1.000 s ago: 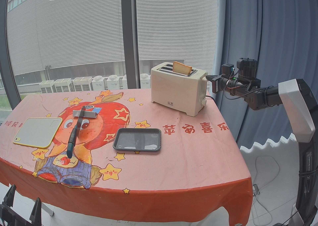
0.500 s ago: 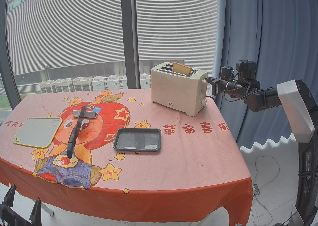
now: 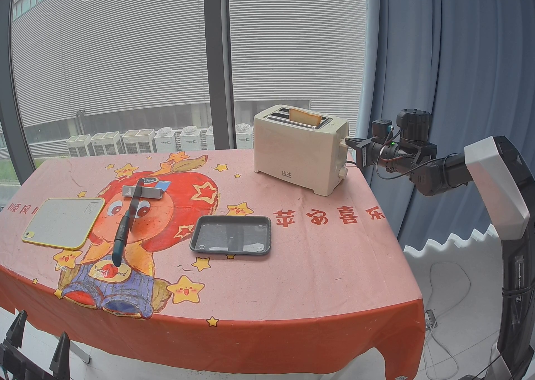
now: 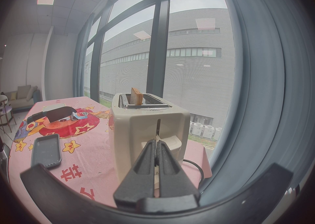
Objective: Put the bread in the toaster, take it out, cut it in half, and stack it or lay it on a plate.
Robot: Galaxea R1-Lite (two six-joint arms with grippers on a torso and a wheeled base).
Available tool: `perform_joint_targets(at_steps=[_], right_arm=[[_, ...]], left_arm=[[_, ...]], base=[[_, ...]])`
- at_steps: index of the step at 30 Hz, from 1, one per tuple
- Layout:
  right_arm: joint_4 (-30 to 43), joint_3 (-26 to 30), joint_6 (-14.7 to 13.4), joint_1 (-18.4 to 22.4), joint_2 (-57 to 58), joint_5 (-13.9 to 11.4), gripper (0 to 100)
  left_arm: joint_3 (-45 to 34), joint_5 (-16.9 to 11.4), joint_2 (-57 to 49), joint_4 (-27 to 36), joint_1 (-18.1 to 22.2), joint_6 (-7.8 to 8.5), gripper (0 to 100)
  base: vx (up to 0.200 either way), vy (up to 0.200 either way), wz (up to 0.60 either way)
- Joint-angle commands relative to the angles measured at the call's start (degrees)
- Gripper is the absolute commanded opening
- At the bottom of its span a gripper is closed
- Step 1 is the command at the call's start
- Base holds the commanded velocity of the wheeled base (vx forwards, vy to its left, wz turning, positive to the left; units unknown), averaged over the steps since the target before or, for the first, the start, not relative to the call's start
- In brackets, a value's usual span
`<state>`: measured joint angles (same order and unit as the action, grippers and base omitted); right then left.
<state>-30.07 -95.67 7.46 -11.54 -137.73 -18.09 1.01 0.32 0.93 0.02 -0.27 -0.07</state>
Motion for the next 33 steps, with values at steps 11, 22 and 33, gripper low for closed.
perform_joint_targets(at_steps=[11,22,33], right_arm=[[-1.3,2.9,0.1,-0.3,-1.0,0.1,0],[-2.8,3.1,0.1,-0.5,-3.0,0.2,0],[-2.9,3.5,0.1,-0.5,-3.6,0.3,0]], left_arm=[[-1.0,0.0,-0.8,0.0,0.0,-0.01,100],[-1.0,0.0,-0.8,0.0,0.0,-0.01,100],[-1.0,0.0,-0.8,0.0,0.0,-0.01,100]], base=[[0.0,0.0,0.0],[0.0,0.0,0.0],[0.0,0.0,0.0]])
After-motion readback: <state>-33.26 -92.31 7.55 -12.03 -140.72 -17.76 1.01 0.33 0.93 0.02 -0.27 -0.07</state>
